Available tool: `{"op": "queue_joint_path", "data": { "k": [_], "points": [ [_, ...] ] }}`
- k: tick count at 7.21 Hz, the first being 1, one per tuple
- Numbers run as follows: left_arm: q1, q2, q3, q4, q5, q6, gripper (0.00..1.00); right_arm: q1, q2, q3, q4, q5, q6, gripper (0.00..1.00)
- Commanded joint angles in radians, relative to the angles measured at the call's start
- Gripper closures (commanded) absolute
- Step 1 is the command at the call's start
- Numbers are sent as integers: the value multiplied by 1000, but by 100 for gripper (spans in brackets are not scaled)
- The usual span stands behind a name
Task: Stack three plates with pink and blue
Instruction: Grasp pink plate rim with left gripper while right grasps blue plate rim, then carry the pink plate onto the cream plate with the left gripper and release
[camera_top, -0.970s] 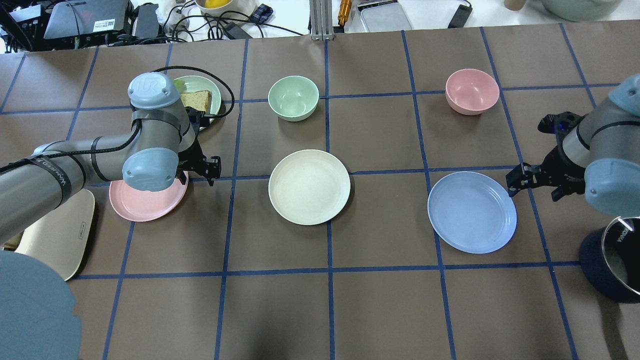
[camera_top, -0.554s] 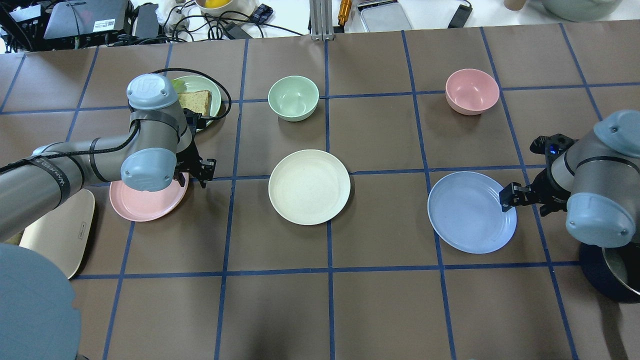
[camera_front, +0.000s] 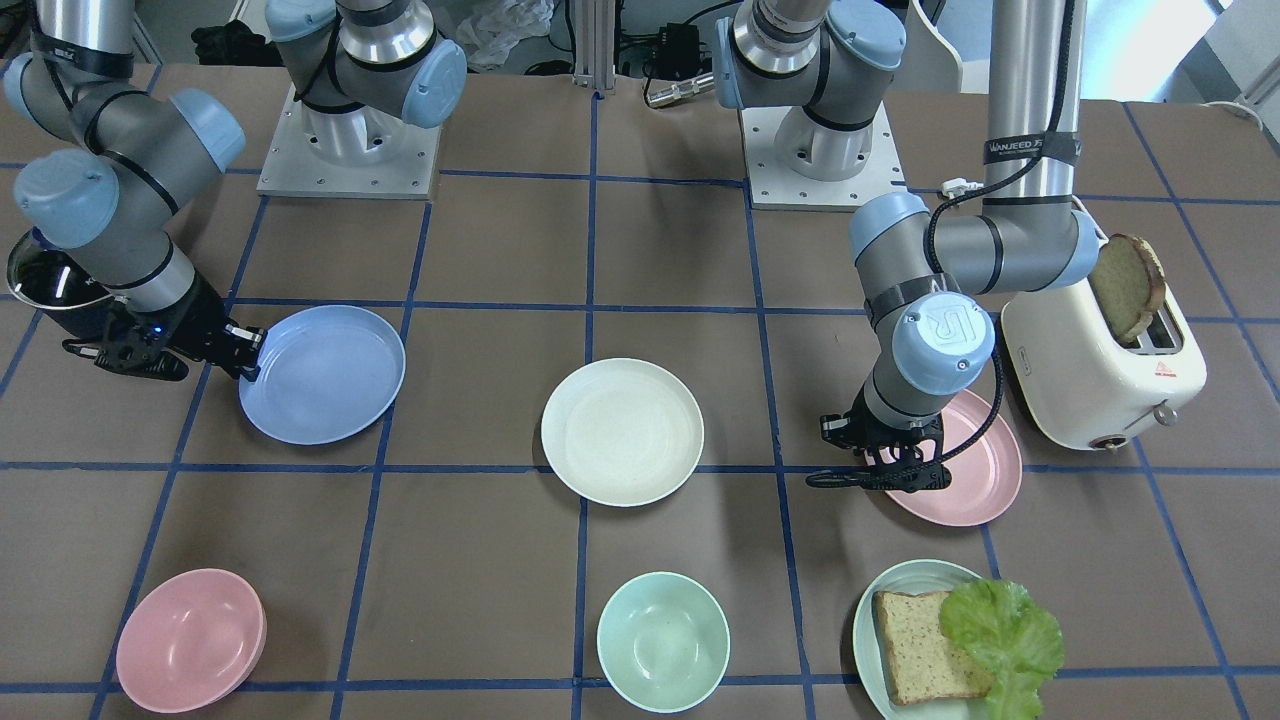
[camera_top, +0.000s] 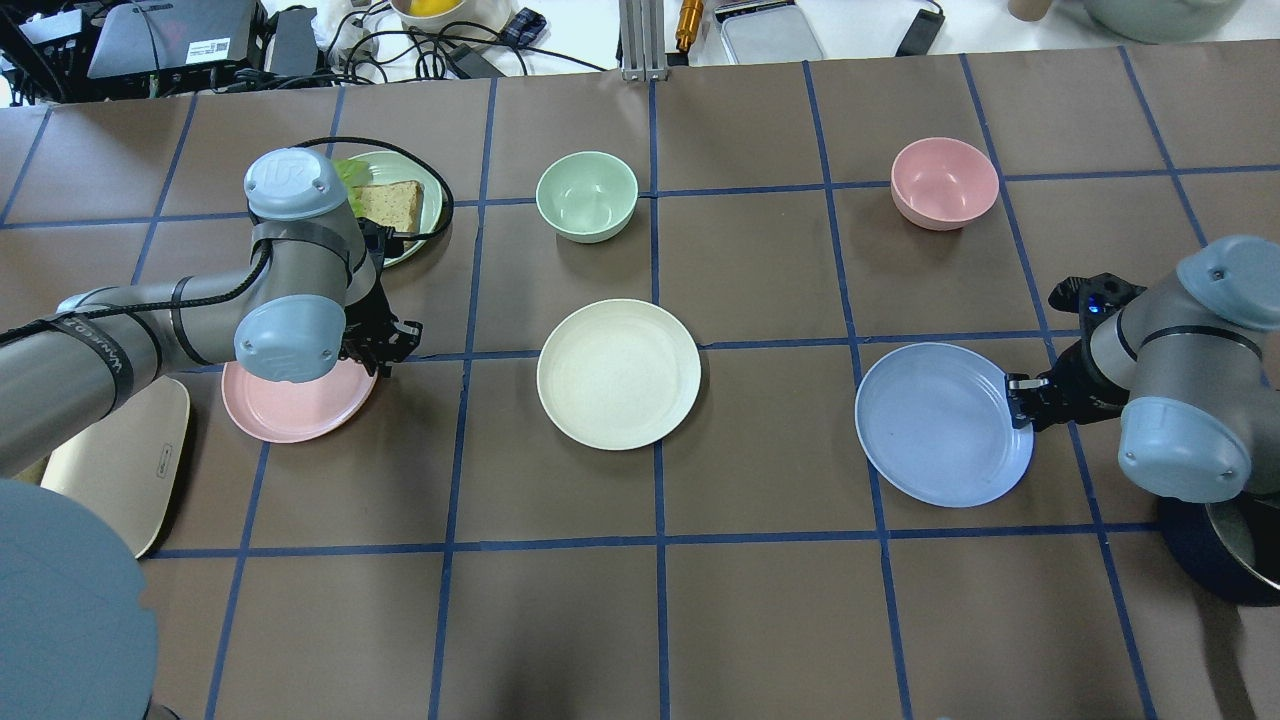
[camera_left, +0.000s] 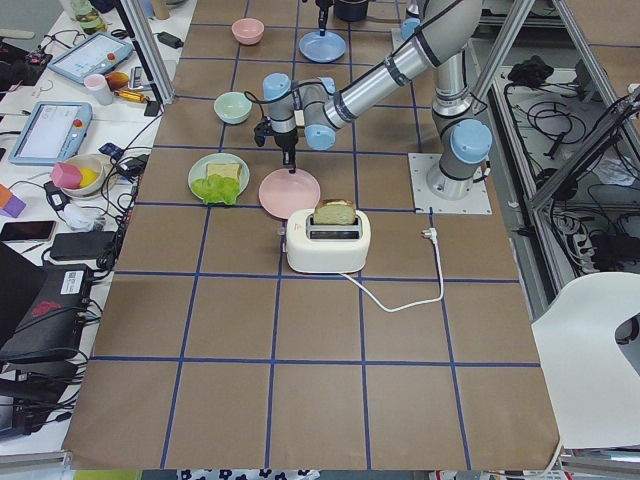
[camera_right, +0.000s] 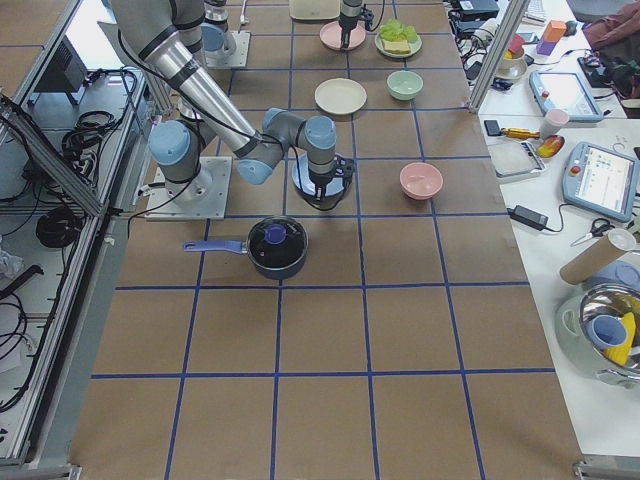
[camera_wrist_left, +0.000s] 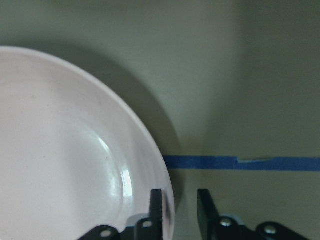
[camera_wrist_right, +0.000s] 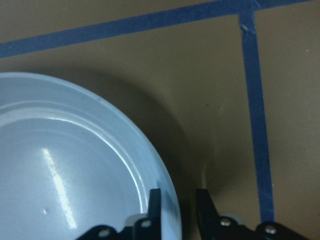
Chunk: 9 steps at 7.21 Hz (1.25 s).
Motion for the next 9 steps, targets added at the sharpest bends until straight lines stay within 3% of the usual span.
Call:
{"op": "queue_joint_path", "data": {
  "k": [1,4,7,9],
  "points": [
    [-17,17,3,-7,3,-8,100,2,-8,-1,2,28,-2,100],
    [-131,59,53,-66,6,-53,100,33,-17,-71,32,27,10,100],
    [-322,-5,329,-369,-7,-363,100,44,-22,-249,244,18,12,100],
    [-451,-82,430,-376,-32,-516,100,52,-28,-283,272,15,12,100]
  ]
}}
